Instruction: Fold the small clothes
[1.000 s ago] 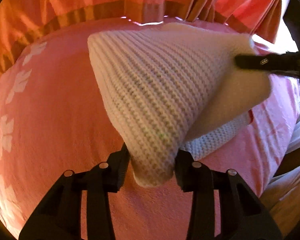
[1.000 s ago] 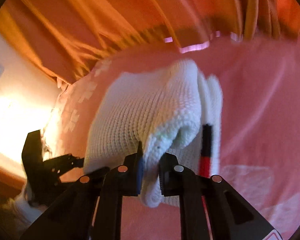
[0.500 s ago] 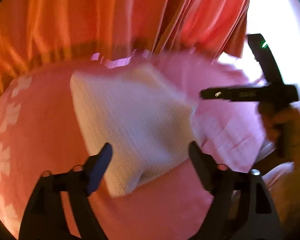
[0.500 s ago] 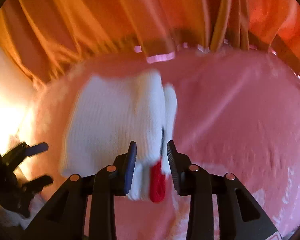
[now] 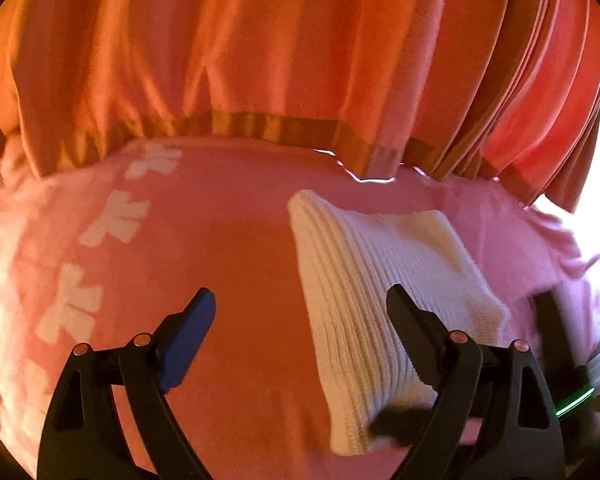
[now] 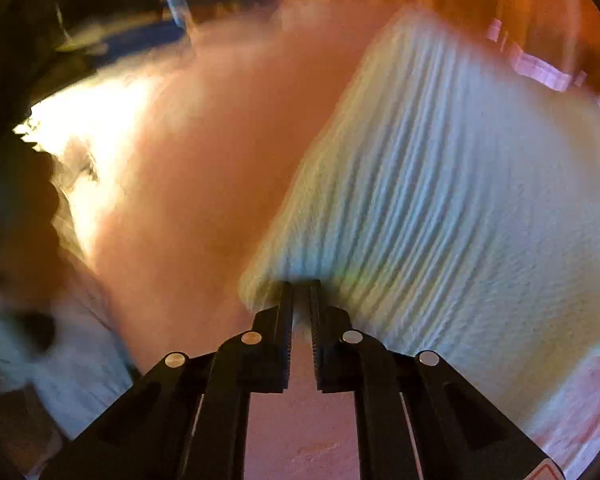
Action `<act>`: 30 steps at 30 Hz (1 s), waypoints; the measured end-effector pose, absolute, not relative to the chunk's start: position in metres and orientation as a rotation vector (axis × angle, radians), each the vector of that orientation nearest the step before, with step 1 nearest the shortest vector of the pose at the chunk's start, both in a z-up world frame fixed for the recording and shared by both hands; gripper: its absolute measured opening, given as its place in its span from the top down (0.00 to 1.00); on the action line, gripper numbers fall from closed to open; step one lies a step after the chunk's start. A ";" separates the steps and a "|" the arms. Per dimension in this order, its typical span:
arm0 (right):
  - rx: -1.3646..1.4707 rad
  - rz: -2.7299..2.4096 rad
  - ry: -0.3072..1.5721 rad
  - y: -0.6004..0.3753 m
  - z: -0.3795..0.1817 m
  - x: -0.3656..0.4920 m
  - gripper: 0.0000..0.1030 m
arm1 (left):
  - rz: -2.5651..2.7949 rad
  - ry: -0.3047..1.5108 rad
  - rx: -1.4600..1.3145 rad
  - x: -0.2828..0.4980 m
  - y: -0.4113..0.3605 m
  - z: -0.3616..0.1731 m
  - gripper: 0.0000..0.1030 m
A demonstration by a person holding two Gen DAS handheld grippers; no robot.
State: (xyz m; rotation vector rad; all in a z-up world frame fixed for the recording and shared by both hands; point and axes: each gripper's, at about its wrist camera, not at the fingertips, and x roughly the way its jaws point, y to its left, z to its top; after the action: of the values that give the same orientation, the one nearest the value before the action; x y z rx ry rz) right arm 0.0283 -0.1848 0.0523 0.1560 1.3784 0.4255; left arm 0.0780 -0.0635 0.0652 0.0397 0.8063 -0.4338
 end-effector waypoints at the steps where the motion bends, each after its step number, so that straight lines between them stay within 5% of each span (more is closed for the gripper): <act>1: 0.145 0.425 1.390 -0.179 0.047 0.028 0.97 | -0.427 0.803 0.053 0.078 -0.065 0.064 0.19; 8: 0.216 0.381 1.161 -0.222 0.115 0.017 0.96 | -0.412 0.822 -0.009 0.082 -0.050 0.067 0.19; 13: 0.180 0.104 1.335 -0.284 0.047 0.027 1.00 | -0.400 0.841 0.030 0.085 -0.062 0.058 0.19; 19: 0.241 -0.026 1.079 -0.324 0.104 0.012 0.99 | -0.423 0.849 0.083 0.083 -0.092 0.046 0.19; 25: 0.311 -0.133 1.180 -0.352 0.054 0.028 0.96 | -0.485 0.879 0.152 0.077 -0.133 0.022 0.18; 27: 0.364 -0.111 1.141 -0.352 0.061 0.029 0.90 | -0.476 0.910 0.178 0.076 -0.139 0.008 0.18; 29: 0.419 -0.088 1.102 -0.359 0.068 0.024 0.65 | -0.476 0.928 0.160 0.076 -0.138 0.003 0.18; 30: 0.434 -0.090 1.090 -0.362 0.066 0.027 0.60 | -0.481 0.931 0.152 0.076 -0.139 0.003 0.18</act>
State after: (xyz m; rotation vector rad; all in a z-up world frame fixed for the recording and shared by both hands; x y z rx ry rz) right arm 0.0269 -0.3625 0.0659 0.4339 1.0902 -0.0898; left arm 0.0760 -0.1389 0.0032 0.1524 0.9308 -0.4810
